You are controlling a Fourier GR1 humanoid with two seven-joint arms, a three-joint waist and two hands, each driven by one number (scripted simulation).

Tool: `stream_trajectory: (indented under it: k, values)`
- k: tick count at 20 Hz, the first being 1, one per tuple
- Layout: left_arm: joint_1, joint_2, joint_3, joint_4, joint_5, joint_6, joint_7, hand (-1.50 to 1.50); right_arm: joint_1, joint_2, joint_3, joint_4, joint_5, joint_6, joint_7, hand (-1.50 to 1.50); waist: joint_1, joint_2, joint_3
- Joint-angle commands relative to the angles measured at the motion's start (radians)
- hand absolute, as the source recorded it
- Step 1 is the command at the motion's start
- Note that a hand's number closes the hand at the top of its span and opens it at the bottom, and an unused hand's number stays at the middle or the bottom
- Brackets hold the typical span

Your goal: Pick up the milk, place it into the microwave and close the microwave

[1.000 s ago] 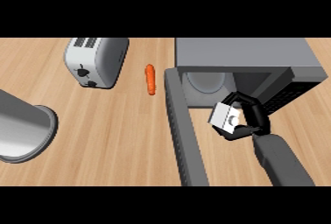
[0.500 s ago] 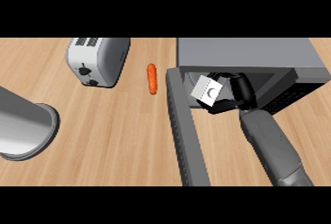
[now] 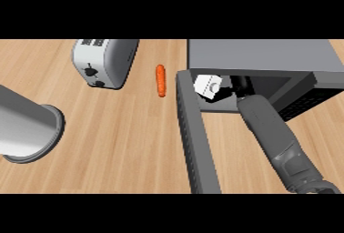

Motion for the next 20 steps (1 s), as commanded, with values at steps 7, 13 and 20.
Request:
stream_trajectory:
  k: [7, 13, 20]
  values:
    - [-0.04, -0.012, -0.017, 0.018, -0.027, -0.01, -0.005, -1.5, -0.19, -0.021, -0.074, 0.246, 0.034, -0.147, -0.02, 1.5, 0.051, 0.018, -0.003]
    - [-0.061, 0.019, -0.011, 0.047, -0.017, -0.034, -0.012, -1.5, -0.229, -0.062, -0.071, 0.275, 0.077, -0.323, -0.05, 1.5, 0.08, 0.029, -0.003]
    - [-0.108, 0.029, -0.044, 0.057, -0.036, -0.022, 0.006, -1.5, -0.261, -0.099, -0.036, 0.345, 0.135, -0.412, -0.067, 1.5, 0.099, 0.045, -0.002]
